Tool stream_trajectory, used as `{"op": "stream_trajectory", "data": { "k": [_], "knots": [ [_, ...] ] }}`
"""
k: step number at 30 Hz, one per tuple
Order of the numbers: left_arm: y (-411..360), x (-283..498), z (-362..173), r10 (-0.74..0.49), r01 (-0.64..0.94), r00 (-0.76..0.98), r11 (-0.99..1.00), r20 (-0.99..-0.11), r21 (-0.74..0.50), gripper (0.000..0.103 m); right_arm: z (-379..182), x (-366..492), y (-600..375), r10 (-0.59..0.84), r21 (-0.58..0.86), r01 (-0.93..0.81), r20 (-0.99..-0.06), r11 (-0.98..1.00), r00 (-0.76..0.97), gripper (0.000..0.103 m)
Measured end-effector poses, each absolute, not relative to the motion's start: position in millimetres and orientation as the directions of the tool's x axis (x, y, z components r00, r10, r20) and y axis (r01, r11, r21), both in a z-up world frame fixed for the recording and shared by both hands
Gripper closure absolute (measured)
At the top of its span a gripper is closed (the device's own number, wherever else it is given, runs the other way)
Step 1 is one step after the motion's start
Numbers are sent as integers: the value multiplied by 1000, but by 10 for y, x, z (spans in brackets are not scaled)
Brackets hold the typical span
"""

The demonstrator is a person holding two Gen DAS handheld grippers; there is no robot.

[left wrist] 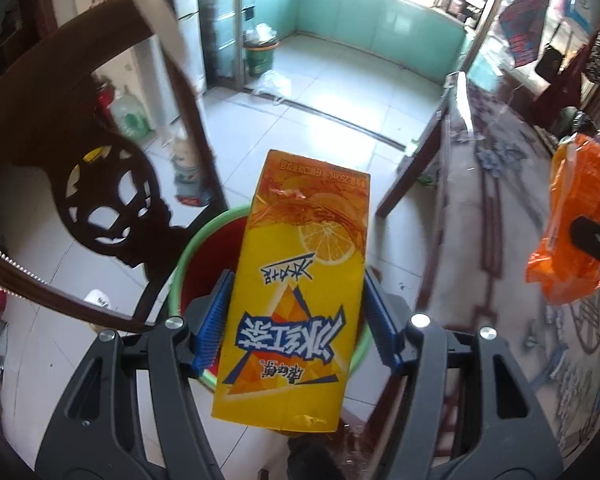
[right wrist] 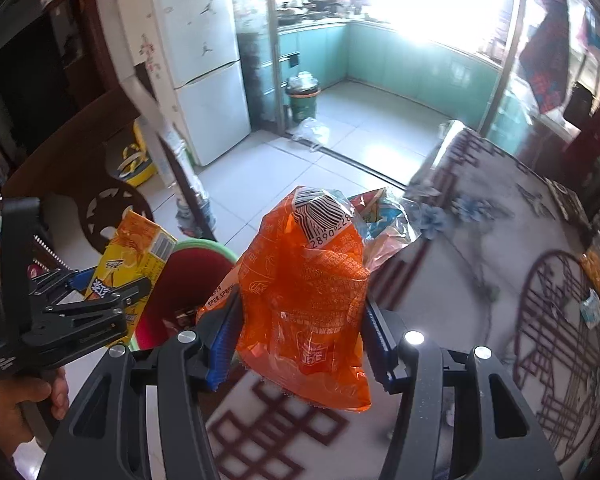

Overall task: Collect trash
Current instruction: 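Carry the yellow carton and orange bag over the red bin with both grippers, then open the left gripper over the bin while the right gripper releases the orange bag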

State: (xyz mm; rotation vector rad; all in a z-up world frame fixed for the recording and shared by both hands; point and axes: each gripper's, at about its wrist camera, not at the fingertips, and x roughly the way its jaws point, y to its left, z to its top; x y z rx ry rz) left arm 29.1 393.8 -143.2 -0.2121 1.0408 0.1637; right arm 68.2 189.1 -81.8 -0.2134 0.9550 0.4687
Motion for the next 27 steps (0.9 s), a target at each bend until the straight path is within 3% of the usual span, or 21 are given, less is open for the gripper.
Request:
{"op": "stream_trajectory", "data": {
  "k": [27],
  "knots": [
    [4403,412,-1886,40,-313,399,945,-916,-95,43,-1280,613,2744,339,82,-639,-895,765,290,50]
  ]
}}
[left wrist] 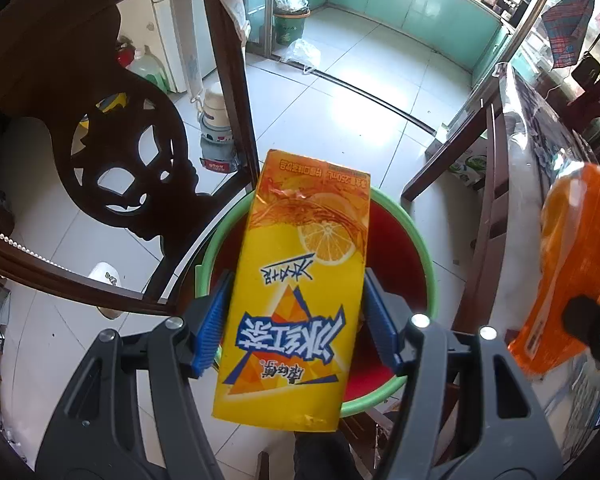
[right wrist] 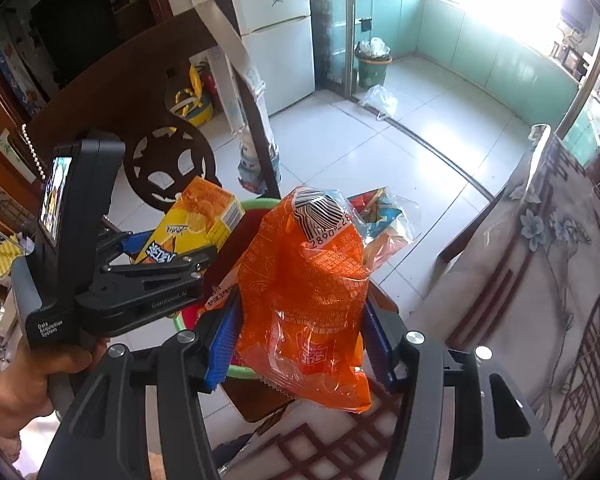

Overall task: Collect trash
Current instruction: 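Open the left gripper over the bin while the right gripper releases the orange bag, then move both grippers back over the table toward the remaining wrappers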

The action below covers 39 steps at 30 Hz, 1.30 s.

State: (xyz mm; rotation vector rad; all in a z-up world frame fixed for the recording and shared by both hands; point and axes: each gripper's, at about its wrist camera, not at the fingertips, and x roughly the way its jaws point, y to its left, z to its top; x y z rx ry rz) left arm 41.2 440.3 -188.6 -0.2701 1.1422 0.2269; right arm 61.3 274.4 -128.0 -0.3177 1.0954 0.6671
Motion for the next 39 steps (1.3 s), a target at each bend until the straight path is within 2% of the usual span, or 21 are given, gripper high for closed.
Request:
{"op": "stream_trajectory", "data": {
  "k": [15,16,19,22,27,34,39],
  "knots": [
    [4486,417,-1952,37,-343,381,933,-924,-104,43,-1352,602,2858,343,88,-672,-904,735,257,49],
    [4495,415,-1954,39,-345,381,933,-924,-104,43,-1355,601,2862,345,88,-675,-903,733,256,46],
    [4509,411,-1941,60,-357,378,930,-924,-85,39,-1370,603,2883,342,76,-683,-902,726,263,28],
    [4517,384,-1870,84,-368,400,927,-913,-76,29,-1336,608,2839,349,69,-679,-893,731,285,28],
    [4497,378,-1754,90,-367,430,927,-898,-83,26,-1281,639,2695,344,58,-654,-883,754,318,28],
    [4065,505,-1625,39,-263,465,960,-885,-96,26,-1185,792,1967,279,33,-521,-872,853,402,27],
    [3495,722,-1546,-34,-133,479,985,-877,-110,26,-1132,973,895,163,12,-309,-869,951,466,27]
  ]
}}
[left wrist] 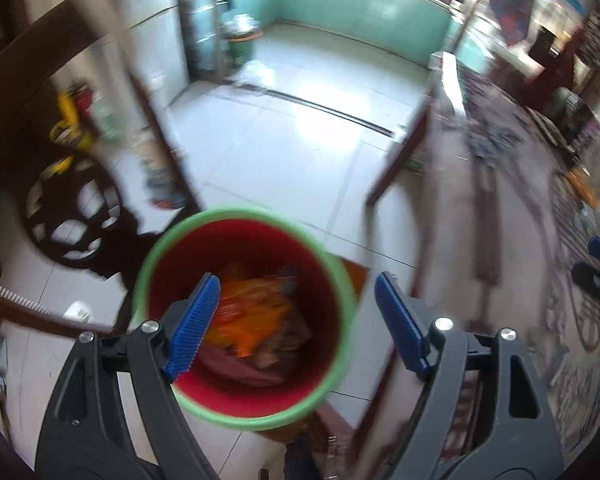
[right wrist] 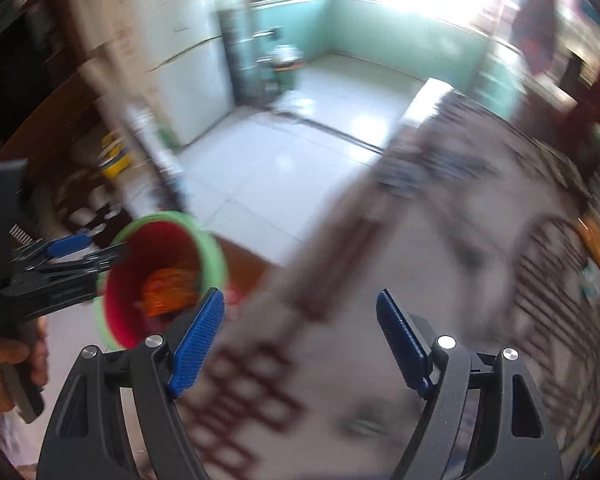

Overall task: Collect trash
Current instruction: 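Move both grippers back over the table toward the remaining wrappers, then grasp the white-blue snack wrapper with the left gripper while the right gripper grasps the clear wrapper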

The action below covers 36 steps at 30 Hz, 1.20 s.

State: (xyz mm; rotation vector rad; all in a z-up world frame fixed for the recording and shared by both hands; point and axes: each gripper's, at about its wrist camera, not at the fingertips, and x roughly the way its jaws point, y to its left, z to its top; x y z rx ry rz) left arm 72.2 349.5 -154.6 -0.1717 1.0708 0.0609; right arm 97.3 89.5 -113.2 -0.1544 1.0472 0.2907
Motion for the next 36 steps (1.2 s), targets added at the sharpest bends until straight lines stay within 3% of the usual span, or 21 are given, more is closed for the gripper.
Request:
{"op": "stream_trajectory", "data": {
  "k": [6,12,19,23,30,33,36],
  "knots": [
    [2380,977,-1462,-143,59,481,990,-865,-131,25,-1003,1080,-934,-46,-36,30,-855,999,517,24],
    [1159,1138,-1347,-230,188,470,970,-852,-158,22,-970,1308,-2716,-185,-41,268,-822,963,539,9],
    [-217,1356,-1202,-317,289,447,936,-836,-201,17,-1468,2093,-4207,-131,78,404,-875,912,465,9],
    [-917,1555,-1081,-352,342,455,917,-818,-205,12,-1736,2455,-4573,-98,113,427,-892,897,441,9],
    [-1962,2139,-1167,-361,446,456,884,-813,-142,10,-2051,2732,-4721,-50,133,387,-902,912,429,9],
    [-2258,2377,-1356,-363,475,436,870,-823,-132,10,-2081,2745,-4693,-40,128,342,-896,931,443,14],
    [-2465,2558,-1519,-363,485,413,864,-835,-136,10,-2072,2687,-4697,6,177,309,-876,934,483,35]
  ]
}}
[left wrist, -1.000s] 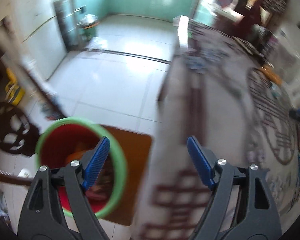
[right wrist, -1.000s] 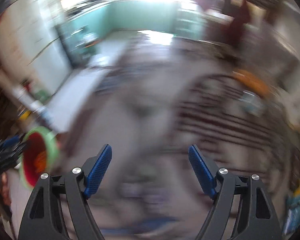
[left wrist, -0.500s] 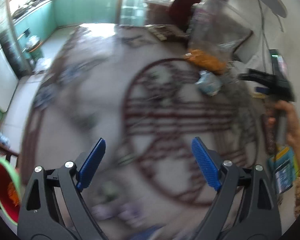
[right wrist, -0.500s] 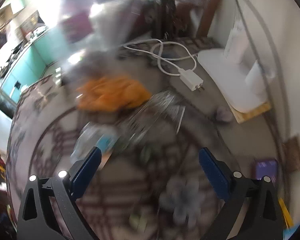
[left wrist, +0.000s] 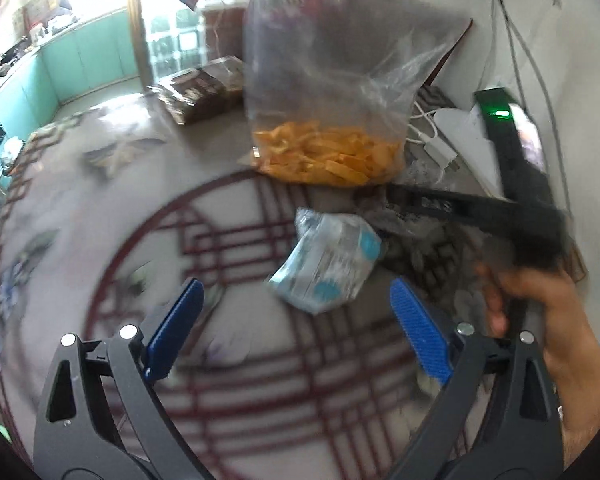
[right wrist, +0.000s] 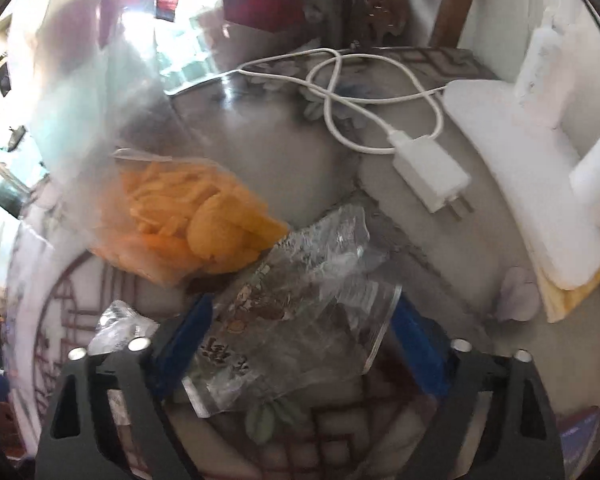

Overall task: Collect trash
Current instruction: 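Grasp the white-blue snack wrapper with the left gripper while the right gripper grasps the clear wrapper, then carry the white-blue wrapper and clear wrapper over the red bin with both grippers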

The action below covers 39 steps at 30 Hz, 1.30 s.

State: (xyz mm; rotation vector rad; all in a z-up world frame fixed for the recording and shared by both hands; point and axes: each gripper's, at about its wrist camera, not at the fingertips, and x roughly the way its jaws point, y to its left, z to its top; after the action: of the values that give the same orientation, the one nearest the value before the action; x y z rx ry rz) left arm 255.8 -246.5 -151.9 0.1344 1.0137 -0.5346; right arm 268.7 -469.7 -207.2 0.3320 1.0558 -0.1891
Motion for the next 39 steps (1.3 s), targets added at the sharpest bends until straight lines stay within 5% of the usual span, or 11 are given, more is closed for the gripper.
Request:
{"op": "stream_trajectory", "data": {
  "k": [3,4,5,12,16,19,31,39],
  "knots": [
    [-2669,2742,-1718,-373,495,381,855,-846,-154,10,-1974,2576,-4715,42,225,286,-847,931,531,61],
    [-2715,2767,-1764,-373,501,374,852,-849,-153,10,-1930,2518,-4700,58,247,282,-838,927,543,80],
    [-2757,2789,-1811,-372,507,369,849,-852,-151,10,-1882,2447,-4731,68,273,286,-821,918,566,82],
    [-2948,2876,-2100,-367,508,355,848,-860,-152,14,-1679,2141,-4768,36,292,296,-765,909,644,83],
    [-2971,2829,-2073,-364,523,376,843,-852,-129,56,-1675,2091,-4758,18,273,298,-765,915,644,83],
    [-2911,2807,-2015,-376,516,354,842,-857,-156,72,-1649,2074,-4696,12,257,291,-768,921,640,83],
    [-1996,1982,-860,-300,468,577,884,-760,7,75,-1119,1535,-3696,11,146,149,-752,978,659,82],
    [-1209,1459,-400,-271,377,638,926,-721,-14,75,-769,1083,-2774,91,125,2,-735,992,672,81]
  ]
}}
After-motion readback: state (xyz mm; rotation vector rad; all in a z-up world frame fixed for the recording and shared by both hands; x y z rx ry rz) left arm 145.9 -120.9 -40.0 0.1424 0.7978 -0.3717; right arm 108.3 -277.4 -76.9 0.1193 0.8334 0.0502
